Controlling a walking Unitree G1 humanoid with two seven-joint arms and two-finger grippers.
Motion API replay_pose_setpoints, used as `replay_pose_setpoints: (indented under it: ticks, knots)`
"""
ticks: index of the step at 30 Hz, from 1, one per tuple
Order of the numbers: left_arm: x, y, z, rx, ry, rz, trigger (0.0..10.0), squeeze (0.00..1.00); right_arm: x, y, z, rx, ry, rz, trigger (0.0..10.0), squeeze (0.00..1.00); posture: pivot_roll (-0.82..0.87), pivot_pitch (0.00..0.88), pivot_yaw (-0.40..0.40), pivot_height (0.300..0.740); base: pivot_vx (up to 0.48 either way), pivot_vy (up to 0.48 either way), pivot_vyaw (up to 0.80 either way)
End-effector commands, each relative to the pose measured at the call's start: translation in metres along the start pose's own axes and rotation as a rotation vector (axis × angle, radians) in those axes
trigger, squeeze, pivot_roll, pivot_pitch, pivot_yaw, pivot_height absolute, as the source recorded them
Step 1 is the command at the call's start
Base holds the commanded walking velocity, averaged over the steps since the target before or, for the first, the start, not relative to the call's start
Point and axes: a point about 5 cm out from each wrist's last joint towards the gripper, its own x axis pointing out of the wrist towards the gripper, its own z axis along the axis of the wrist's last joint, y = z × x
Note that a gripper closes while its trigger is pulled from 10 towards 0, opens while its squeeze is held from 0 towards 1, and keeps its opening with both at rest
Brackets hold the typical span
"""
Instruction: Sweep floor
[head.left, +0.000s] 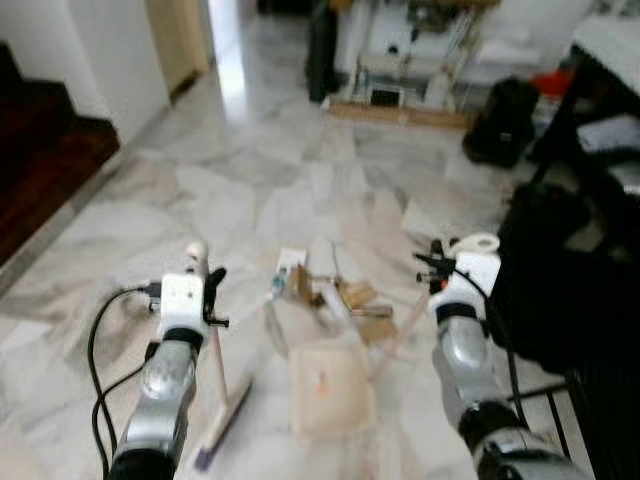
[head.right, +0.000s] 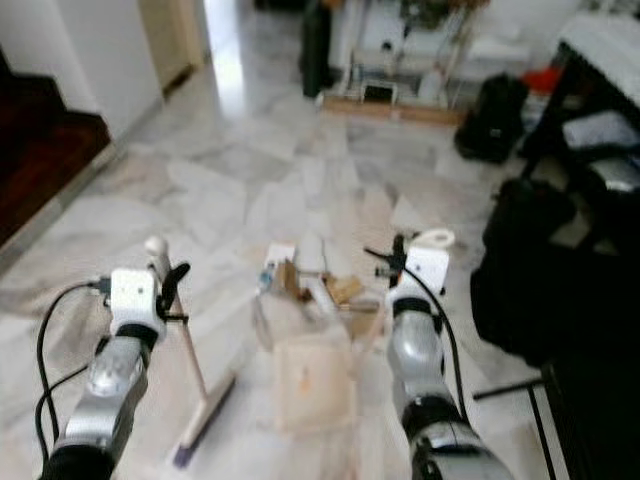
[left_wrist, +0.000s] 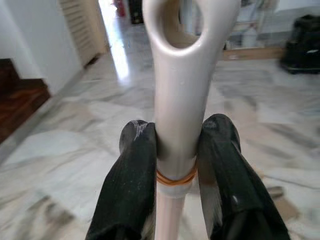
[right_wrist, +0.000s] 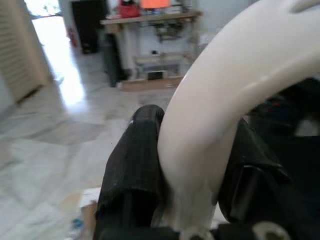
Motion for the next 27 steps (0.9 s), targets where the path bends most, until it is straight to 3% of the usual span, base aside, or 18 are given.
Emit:
replay_pose_setpoints:
  ticks: [1,27]
  knots:
    - [0.0048,0.0075,0.0145,0.024,-0.067,0.013,10.0,0.00,0.0070,-0.0002,0.0119,-0.014,-0.050,0.007,10.0,0.00,0.01,0.015,-0.048,0.740,0.319,0.000,0.00]
    - [0.0042,0.0059,0.0145,0.023,-0.067,0.003,10.0,0.00,0.0080,0.0008,0.0145,-0.005,-0.062,0.005,10.0,0.00,0.01,0.013,-0.045,0.740,0.317,0.000,0.00]
